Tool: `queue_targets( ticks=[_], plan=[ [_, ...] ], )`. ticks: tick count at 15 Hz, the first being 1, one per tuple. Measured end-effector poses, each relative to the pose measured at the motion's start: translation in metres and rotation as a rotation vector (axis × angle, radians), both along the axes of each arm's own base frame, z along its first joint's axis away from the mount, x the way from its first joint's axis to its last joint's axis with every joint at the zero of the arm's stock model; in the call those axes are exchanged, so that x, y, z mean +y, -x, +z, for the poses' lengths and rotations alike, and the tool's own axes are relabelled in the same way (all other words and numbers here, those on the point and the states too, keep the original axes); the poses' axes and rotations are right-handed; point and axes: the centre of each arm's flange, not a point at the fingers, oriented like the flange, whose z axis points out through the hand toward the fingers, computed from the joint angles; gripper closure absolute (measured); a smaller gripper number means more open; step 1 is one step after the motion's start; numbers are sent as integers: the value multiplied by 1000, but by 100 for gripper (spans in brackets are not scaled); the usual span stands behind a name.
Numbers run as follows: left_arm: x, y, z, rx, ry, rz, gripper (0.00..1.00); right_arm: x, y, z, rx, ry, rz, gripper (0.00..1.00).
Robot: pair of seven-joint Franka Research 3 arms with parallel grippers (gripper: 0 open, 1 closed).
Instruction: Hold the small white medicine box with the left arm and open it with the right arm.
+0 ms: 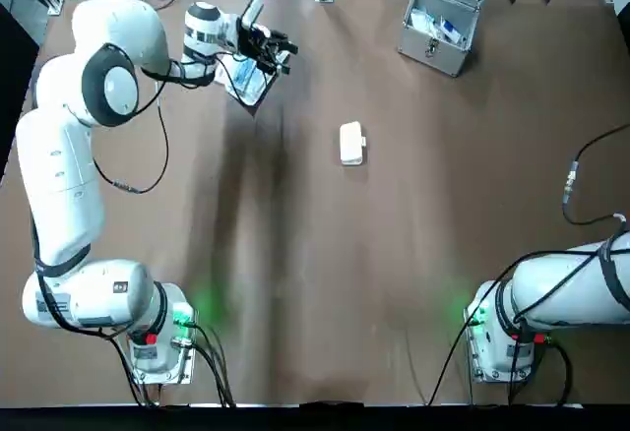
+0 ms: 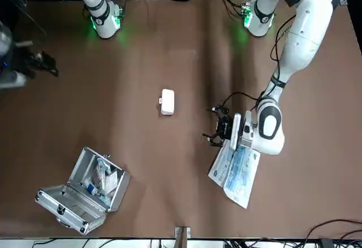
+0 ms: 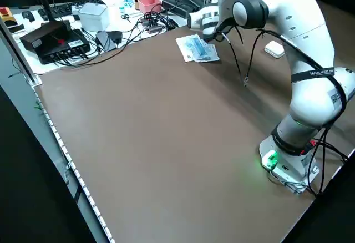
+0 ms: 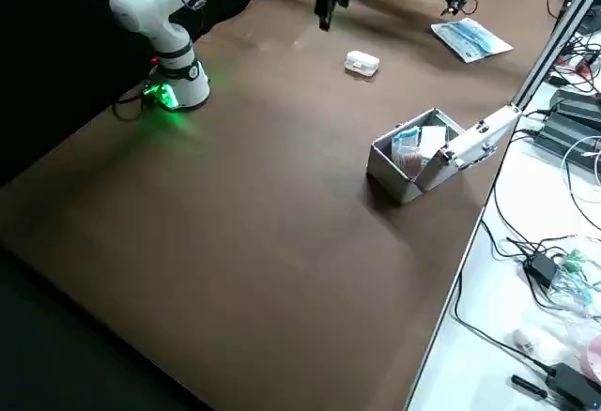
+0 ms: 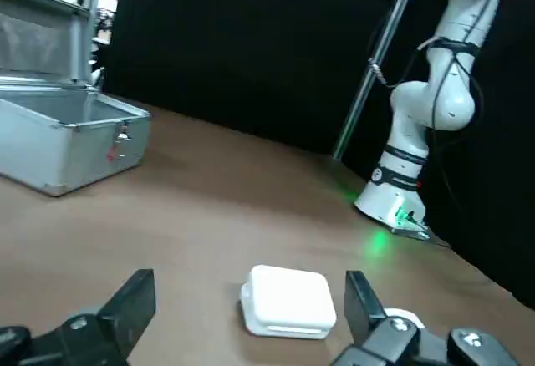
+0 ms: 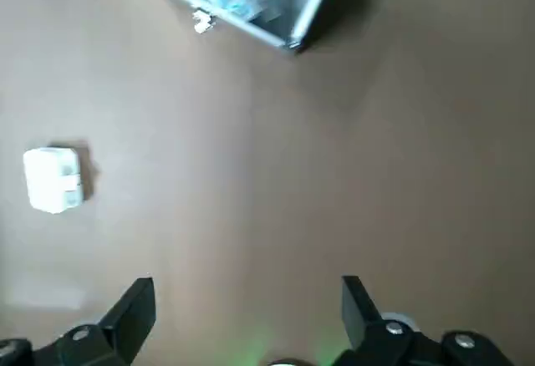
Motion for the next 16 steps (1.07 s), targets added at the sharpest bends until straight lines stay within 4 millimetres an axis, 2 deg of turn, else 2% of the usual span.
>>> queue_targets(
  ticks=[2, 3, 4, 6, 11, 14, 16],
  plan=[
    [-23, 11, -11, 3, 4, -19, 0, 8, -13, -37, 66, -69, -9, 2],
    [-47, 19, -17, -5, -7, -13, 0, 13, -25, -71, 126, -101, -14, 2],
    [-56, 23, -19, -17, -12, -16, 0, 14, -29, -87, 149, -110, -17, 3],
    [-73, 30, -26, -75, -32, -17, 0, 17, -38, -112, 178, -122, -22, 2],
    [-103, 55, -74, -248, -24, -38, 0, 25, -53, -169, 240, -184, -49, 3],
    [-119, 70, -94, -282, -4, -71, 0, 43, -59, -209, 285, -185, -32, 3],
    [-127, 76, -102, -282, -6, -82, 0, 59, -58, -227, 314, -180, -8, 3]
  ],
)
